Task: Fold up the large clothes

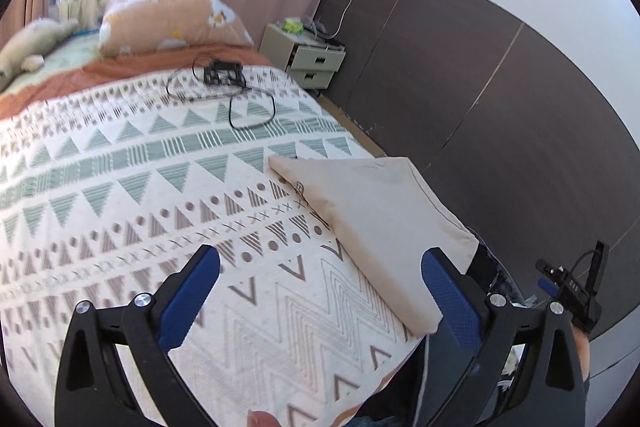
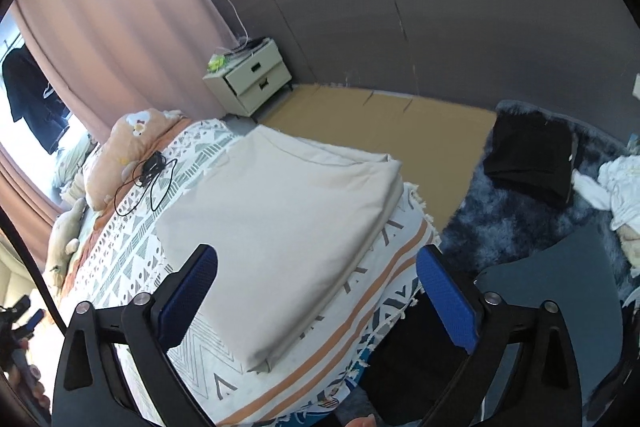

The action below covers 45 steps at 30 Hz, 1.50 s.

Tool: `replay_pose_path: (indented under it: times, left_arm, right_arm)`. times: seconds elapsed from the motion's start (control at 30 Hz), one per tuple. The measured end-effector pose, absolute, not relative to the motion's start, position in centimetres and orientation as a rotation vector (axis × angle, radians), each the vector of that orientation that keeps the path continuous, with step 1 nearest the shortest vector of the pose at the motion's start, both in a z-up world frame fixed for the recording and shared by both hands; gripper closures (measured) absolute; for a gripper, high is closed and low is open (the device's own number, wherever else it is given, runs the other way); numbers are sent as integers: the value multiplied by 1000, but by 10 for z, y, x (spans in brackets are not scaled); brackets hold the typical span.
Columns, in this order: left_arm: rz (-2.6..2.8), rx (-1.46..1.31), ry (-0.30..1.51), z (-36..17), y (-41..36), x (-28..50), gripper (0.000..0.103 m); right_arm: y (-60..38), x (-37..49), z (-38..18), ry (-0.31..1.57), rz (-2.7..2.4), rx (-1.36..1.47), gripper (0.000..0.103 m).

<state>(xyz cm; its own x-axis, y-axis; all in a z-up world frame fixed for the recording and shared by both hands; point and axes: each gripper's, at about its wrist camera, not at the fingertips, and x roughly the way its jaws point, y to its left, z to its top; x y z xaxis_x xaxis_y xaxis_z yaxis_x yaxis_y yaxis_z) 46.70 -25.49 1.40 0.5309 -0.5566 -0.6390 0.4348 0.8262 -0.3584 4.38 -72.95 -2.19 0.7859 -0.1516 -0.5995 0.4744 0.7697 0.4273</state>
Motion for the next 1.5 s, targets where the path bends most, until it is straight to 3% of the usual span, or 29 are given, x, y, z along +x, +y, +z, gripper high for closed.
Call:
replay_pose_path:
  times: [0.5, 1.03, 1.5]
  left_arm:
    - [-589, -176, 648, 71, -137, 378, 0]
    - [-442, -177, 524, 64, -41, 257, 0]
    - [-335, -203, 474, 33, -7, 154, 0]
  right_arm:
    - [-634, -20, 7, 480, -301, 465, 0]
    - [-575, -78, 3, 433, -177, 395, 0]
    - [-572, -143, -26, 414, -75, 342, 0]
